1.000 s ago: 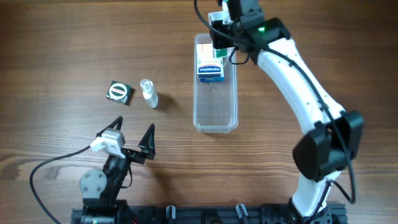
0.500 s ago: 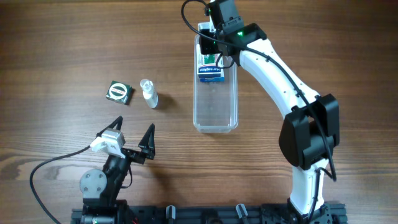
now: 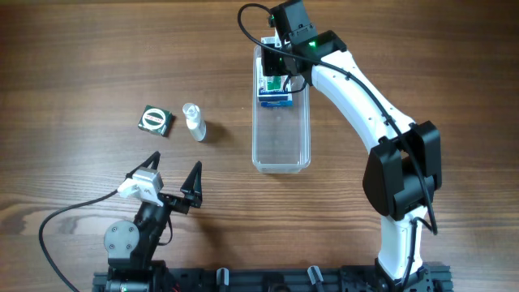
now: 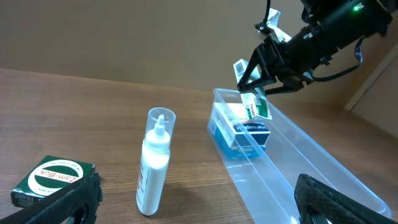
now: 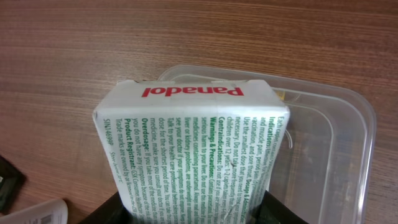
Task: Pack container
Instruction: 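Lower the Panadol box into the container on top of the others, then open the right gripper and raise it away to the right, then move the left gripper over the dark green ointment box, then lower the left gripper and grasp the green ointment box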
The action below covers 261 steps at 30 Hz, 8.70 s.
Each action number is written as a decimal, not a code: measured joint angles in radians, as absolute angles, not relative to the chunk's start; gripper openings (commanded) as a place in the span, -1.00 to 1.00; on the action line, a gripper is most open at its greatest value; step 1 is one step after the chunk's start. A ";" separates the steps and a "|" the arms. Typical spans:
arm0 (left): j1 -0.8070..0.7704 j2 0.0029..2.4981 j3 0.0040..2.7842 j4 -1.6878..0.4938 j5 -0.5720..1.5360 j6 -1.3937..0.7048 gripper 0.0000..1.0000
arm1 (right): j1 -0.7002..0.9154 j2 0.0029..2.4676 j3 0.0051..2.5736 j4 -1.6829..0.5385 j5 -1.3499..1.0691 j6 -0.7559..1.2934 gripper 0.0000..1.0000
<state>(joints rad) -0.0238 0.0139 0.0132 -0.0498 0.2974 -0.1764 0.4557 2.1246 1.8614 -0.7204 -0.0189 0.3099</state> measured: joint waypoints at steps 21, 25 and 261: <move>-0.024 0.014 0.013 -0.050 0.297 -0.176 0.99 | 0.456 2.125 1.860 -0.753 -0.019 0.311 0.14; -0.024 0.014 0.013 -0.050 0.297 -0.176 0.99 | 0.456 2.125 1.860 -0.750 -0.019 0.311 0.15; 0.120 2.046 1.435 -0.894 0.004 -1.023 0.99 | -0.331 1.903 1.526 -0.701 0.045 0.205 1.00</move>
